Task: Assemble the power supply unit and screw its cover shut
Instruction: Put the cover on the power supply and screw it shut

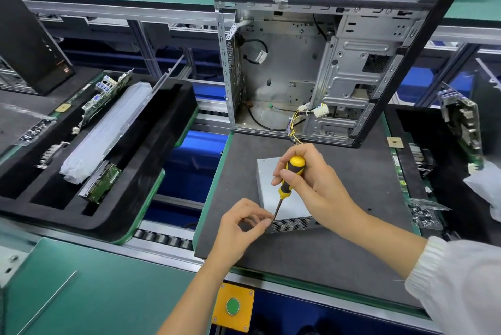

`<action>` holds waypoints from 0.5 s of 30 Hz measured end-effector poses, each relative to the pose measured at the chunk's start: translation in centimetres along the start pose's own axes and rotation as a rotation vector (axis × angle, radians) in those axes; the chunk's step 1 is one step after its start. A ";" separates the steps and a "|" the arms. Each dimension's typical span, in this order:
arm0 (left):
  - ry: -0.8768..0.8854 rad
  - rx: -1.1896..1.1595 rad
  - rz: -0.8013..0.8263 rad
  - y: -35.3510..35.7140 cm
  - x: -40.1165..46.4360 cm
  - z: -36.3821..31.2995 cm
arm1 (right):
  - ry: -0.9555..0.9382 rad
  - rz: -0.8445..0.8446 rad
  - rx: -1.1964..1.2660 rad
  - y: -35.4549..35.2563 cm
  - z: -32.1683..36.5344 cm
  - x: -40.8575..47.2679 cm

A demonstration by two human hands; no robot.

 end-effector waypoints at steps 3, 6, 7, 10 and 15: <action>0.019 0.019 -0.014 0.1 0.0 -0.2 | 0.005 0.005 0.000 0.1 -0.2 0.1; 0.004 0.007 -0.030 0.1 -0.1 0.1 | 0.006 -0.001 0.018 0.0 -0.1 0.0; -0.004 -0.002 -0.035 0.1 -0.2 0.2 | 0.005 -0.008 0.026 -0.1 0.0 0.0; -0.025 -0.026 -0.043 0.2 -0.3 0.5 | 0.002 -0.016 0.037 -0.1 0.1 -0.1; -0.021 -0.040 -0.030 0.2 -0.3 0.6 | 0.004 -0.020 0.026 -0.1 0.1 -0.2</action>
Point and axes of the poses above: each hand's wrist, its own x-axis towards the middle knuckle, its own y-axis out of the palm, z = x × y, the point moved 7 cm from there along x, towards the middle knuckle
